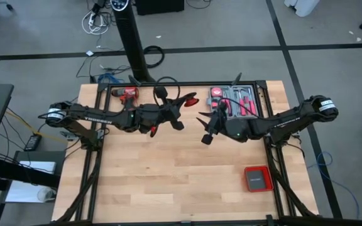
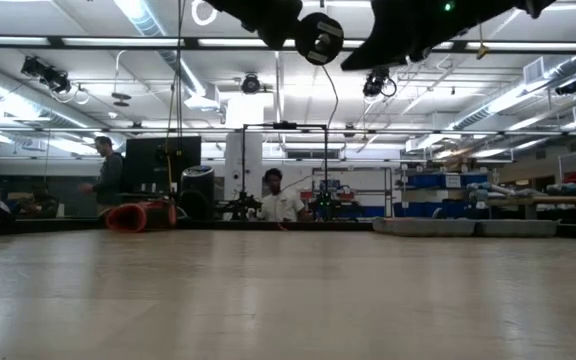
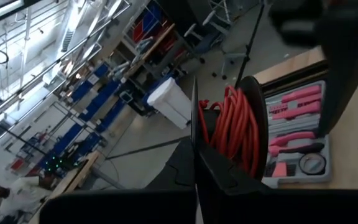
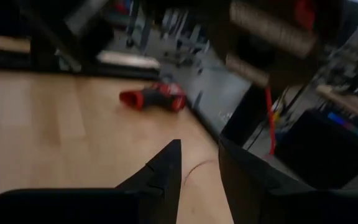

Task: Coil cords
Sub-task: Coil the red wire on the black spool

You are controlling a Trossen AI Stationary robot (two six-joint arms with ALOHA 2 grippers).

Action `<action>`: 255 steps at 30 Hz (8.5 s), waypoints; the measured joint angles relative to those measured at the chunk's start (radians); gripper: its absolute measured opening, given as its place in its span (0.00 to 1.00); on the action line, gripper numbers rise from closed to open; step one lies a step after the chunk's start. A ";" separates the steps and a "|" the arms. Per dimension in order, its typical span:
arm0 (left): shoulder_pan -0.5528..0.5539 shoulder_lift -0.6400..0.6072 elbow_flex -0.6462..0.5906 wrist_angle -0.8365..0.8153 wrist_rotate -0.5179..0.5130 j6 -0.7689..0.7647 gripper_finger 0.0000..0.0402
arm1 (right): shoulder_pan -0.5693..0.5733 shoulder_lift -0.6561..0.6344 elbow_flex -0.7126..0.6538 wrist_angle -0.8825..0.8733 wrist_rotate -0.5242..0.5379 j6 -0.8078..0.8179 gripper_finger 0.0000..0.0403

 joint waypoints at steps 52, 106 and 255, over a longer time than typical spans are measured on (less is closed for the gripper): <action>-0.044 0.000 0.000 0.062 -0.042 -0.029 0.00 | -0.327 0.044 -0.103 0.014 -0.185 -0.104 0.01; -0.004 -0.001 0.001 0.088 -0.046 -0.194 0.00 | -0.140 0.091 0.087 0.329 -0.314 -0.413 0.00; 0.019 -0.005 -0.001 0.157 0.052 -0.426 0.00 | -0.011 0.153 0.220 0.386 -0.085 -0.941 0.15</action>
